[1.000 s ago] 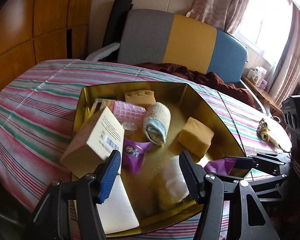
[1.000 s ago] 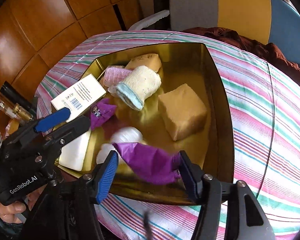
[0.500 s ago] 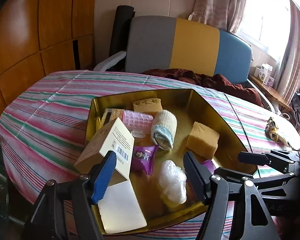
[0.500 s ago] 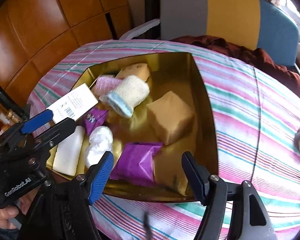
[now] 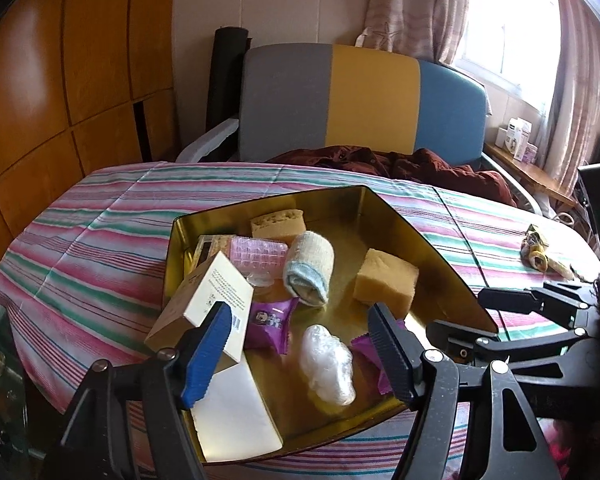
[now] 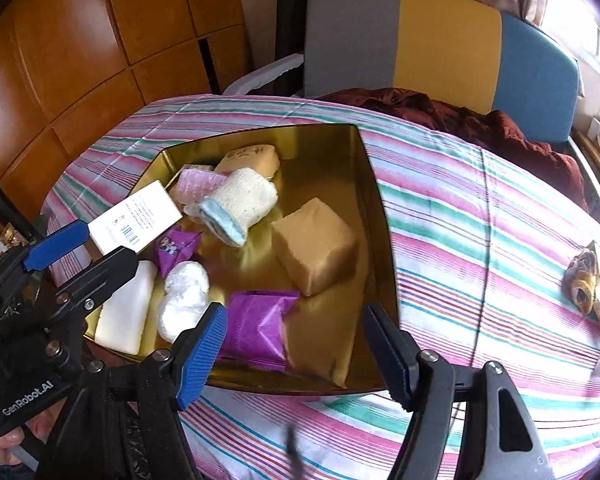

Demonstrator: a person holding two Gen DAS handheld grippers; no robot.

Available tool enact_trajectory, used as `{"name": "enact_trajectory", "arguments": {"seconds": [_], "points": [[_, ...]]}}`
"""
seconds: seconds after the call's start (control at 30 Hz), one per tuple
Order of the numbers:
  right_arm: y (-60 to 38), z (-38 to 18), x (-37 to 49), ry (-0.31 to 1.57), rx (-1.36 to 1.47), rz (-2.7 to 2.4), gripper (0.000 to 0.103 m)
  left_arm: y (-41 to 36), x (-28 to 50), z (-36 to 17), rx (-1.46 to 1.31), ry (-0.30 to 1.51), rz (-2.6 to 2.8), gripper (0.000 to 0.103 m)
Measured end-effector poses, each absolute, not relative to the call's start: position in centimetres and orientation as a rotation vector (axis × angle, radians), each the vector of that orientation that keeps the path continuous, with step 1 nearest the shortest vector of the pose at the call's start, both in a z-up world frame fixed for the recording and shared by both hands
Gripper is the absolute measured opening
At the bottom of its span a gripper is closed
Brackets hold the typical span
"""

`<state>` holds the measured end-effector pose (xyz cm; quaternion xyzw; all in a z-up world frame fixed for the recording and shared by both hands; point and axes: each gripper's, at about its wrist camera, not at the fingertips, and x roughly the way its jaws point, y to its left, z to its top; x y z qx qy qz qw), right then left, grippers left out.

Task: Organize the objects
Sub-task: 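Lower wrapped ball and purple packet into the gold tray and open both grippers, then move both grippers back to the remaining items on the sheet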

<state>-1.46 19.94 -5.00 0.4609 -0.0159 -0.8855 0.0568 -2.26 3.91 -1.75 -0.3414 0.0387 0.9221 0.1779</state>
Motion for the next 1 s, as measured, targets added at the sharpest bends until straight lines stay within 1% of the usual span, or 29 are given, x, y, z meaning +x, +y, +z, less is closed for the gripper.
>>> {"name": "enact_trajectory", "arguments": {"seconds": [0.43, 0.7, 1.0], "points": [[26.0, -4.0, -0.8, -0.118, 1.457, -2.807, 0.073, 7.0, -1.3, -1.2, -0.920, 0.206, 2.515, 0.071], [31.2, -3.6, -0.3, -0.191, 1.535, -2.873, 0.073, 10.2, -1.0, -0.9, -0.889, 0.272, 2.434, 0.074], [41.2, -3.6, 1.8, -0.451, 1.697, -2.987, 0.073, 14.8, 0.1, -0.5, -0.839, 0.353, 2.324, 0.075]]}}
